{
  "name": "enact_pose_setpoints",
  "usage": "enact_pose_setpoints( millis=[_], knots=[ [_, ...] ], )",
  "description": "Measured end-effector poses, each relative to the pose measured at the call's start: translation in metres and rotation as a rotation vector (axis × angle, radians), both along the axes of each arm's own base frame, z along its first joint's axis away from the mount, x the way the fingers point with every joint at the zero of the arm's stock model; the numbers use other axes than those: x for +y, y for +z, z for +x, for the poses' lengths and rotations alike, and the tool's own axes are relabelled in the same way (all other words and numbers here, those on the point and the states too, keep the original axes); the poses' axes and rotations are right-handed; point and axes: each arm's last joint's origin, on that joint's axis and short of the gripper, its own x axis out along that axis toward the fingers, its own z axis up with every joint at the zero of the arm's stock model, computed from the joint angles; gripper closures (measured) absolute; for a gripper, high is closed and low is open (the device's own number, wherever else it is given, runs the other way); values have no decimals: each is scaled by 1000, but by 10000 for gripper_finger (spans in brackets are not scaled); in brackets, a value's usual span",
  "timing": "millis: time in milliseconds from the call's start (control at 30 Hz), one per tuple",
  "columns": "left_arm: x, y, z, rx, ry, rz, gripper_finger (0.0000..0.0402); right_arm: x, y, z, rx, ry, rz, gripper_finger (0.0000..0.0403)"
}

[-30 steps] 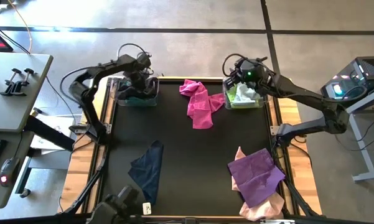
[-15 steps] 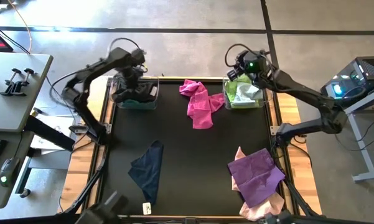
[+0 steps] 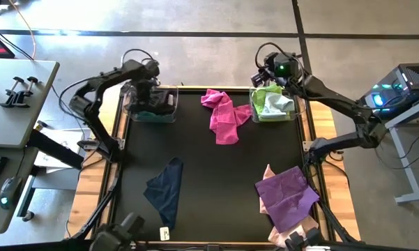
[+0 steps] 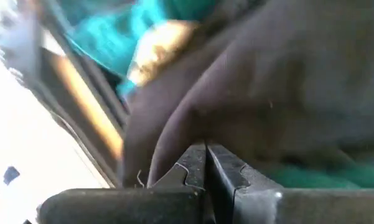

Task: Sort towels by color in basket
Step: Put the black kitchen towel into the left transparent bin

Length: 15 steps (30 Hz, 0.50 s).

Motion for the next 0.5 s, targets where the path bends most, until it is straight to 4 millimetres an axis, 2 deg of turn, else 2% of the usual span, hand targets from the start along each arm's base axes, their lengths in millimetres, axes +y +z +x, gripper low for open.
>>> enact_pose_setpoints(
  millis=[133,300,400,500],
  knots=[
    [8,-21,15,51,-92,20,401,3,0,3,-19,8,13,274],
    [26,-46,23,41,-176,59,401,14,-2,8,-18,37,46,274],
    [30,-51,22,58,-215,55,401,20,-3,11,-22,51,66,274],
    [31,-46,21,66,-217,53,401,23,-3,14,-22,67,66,274]
  ],
)
